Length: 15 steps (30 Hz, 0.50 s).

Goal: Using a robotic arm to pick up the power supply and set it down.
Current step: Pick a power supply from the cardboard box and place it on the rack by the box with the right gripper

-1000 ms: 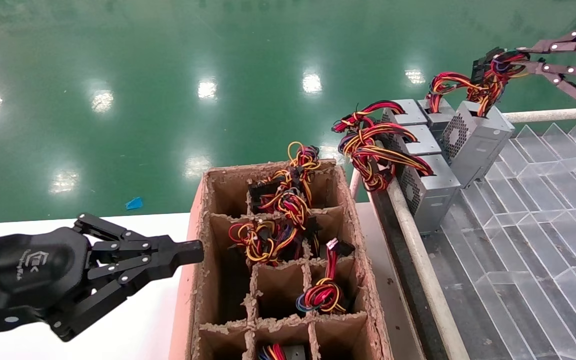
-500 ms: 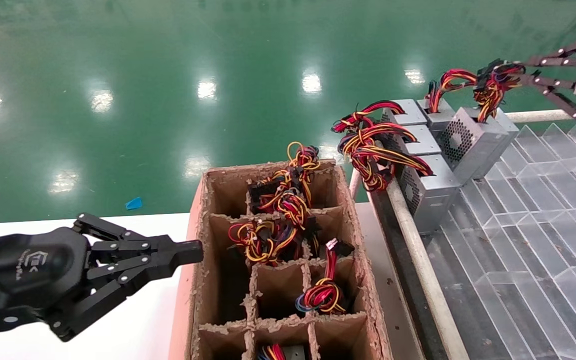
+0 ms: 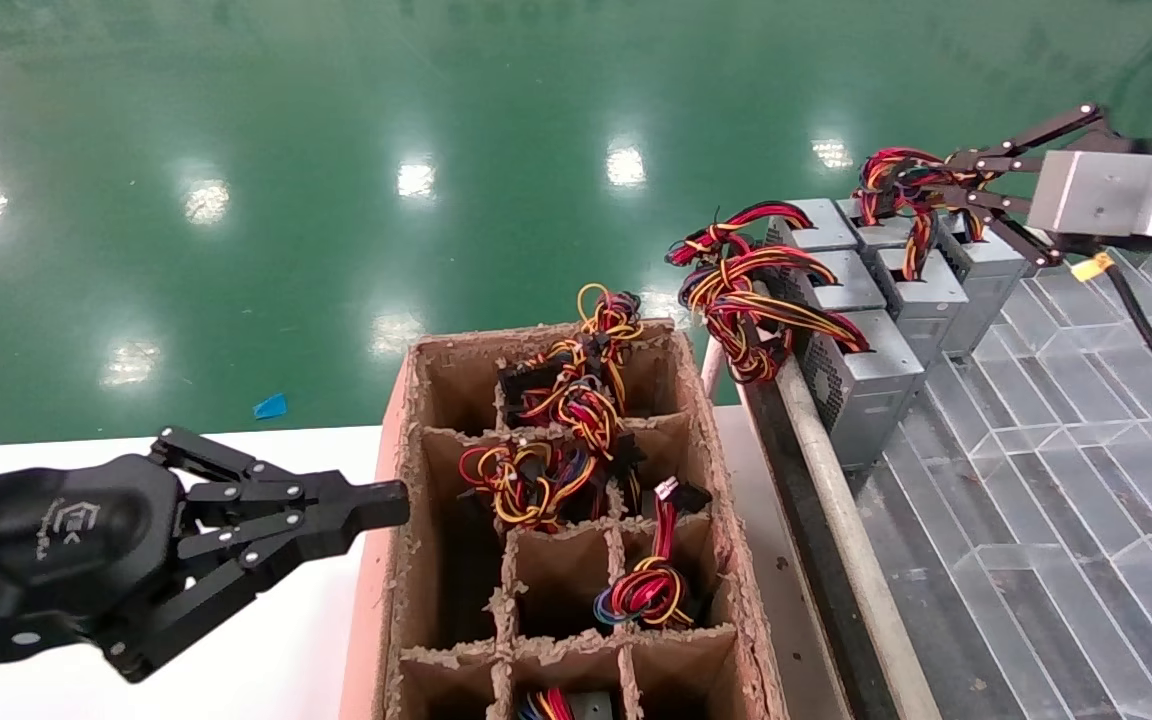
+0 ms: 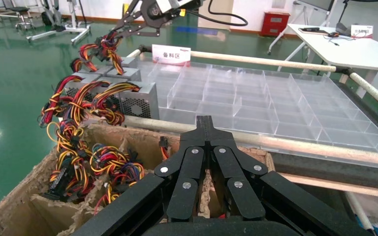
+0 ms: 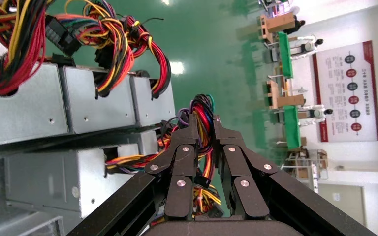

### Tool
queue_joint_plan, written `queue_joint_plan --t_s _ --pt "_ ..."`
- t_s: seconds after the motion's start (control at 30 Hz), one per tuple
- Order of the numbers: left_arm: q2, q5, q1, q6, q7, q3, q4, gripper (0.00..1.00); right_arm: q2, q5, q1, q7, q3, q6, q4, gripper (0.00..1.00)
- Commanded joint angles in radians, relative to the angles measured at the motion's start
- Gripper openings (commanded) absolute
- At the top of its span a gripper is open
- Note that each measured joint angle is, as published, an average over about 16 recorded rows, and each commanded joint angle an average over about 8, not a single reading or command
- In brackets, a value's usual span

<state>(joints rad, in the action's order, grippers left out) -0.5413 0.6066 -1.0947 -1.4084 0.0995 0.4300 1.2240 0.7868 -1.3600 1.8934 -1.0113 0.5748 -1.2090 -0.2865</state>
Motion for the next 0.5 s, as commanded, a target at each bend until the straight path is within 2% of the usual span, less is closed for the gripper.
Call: queue_joint_plan --t_s 0.03,0.23,0.27,0.3,0.33,0.5 --pt "0.0 0.0 0.0 0.0 0.0 0.0 0.0 0.0 0.007 -0.005 0.0 0.011 0.003 0.009 0.0 0.1" --pt "0.0 0.0 0.0 0.0 0.0 0.0 0.0 0.0 0.002 -0.009 -0.002 0.04 0.008 -0.005 -0.028 0.84" --pt "0.0 0.0 0.0 0.0 0.0 0.0 0.0 0.0 -0.001 -0.009 -0.002 0.044 0.008 -0.007 -0.035 0.93" --pt "0.0 0.0 0.0 0.0 0.0 0.0 0.0 0.0 -0.004 -0.009 -0.003 0.049 0.009 -0.009 -0.042 0.99" --pt "0.0 0.0 0.0 0.0 0.0 0.0 0.0 0.0 -0.007 -0.01 -0.003 0.054 0.009 -0.011 -0.048 1.0" --pt "0.0 0.0 0.0 0.0 0.0 0.0 0.0 0.0 -0.02 -0.033 -0.003 0.107 0.025 -0.021 -0.078 1.0"
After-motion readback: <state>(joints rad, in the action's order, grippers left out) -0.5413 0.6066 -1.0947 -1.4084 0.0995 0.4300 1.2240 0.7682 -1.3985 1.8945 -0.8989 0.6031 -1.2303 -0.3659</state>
